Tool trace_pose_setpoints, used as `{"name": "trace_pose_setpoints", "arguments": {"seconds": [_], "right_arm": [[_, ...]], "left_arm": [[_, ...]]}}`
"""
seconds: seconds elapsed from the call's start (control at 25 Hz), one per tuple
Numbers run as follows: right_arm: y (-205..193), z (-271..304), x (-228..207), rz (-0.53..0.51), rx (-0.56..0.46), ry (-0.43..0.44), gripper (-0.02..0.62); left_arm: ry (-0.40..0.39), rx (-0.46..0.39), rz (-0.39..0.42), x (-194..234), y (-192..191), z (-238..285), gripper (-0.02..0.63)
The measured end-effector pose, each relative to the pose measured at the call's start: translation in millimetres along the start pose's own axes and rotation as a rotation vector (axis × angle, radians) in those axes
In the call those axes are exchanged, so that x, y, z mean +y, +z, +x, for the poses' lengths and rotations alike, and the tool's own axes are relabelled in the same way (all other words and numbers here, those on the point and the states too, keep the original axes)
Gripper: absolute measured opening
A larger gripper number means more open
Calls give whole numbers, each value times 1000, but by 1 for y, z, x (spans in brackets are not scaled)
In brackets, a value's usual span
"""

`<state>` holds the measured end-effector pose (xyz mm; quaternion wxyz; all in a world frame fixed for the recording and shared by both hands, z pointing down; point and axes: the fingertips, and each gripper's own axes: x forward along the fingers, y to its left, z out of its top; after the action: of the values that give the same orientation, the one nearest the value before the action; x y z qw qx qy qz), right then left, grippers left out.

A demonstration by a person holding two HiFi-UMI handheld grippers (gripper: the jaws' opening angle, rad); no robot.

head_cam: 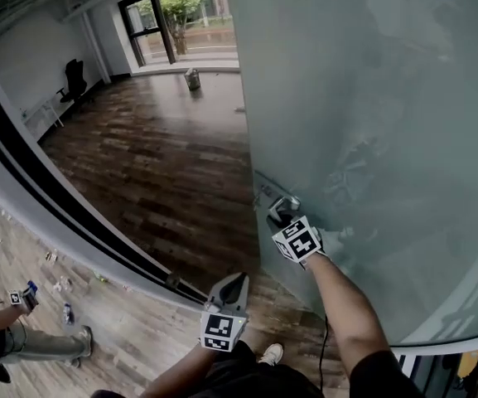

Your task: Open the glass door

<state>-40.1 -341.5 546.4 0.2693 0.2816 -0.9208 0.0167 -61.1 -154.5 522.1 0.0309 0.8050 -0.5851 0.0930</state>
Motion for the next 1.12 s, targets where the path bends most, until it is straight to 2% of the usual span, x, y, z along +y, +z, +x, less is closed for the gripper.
{"name": "trace_pose_setpoints", "arguments": {"seconds": [0.24, 0.44, 0.64, 0.8, 0.96, 1.12], "right_arm": [[-18, 26, -68, 55, 14, -65, 23], [-22, 16, -150, 102, 24, -127, 23], [-33, 26, -218, 153, 37, -191, 21], [-55, 36, -270, 179, 38, -272, 21], [-65, 26, -338, 211, 63, -322, 21], [-77, 6, -381, 255, 90, -373, 21]], "left_arm": [[-15, 11, 3, 1, -16, 51, 3], [-55, 54, -35, -16, -2, 114, 3], [-100, 34, -64, -12, 8, 179, 3], [-140, -1, -36, -2, 1, 238, 3], [-190, -12, -45, -2, 35, 296, 3], [-218, -39, -53, 5, 61, 321, 3]]}}
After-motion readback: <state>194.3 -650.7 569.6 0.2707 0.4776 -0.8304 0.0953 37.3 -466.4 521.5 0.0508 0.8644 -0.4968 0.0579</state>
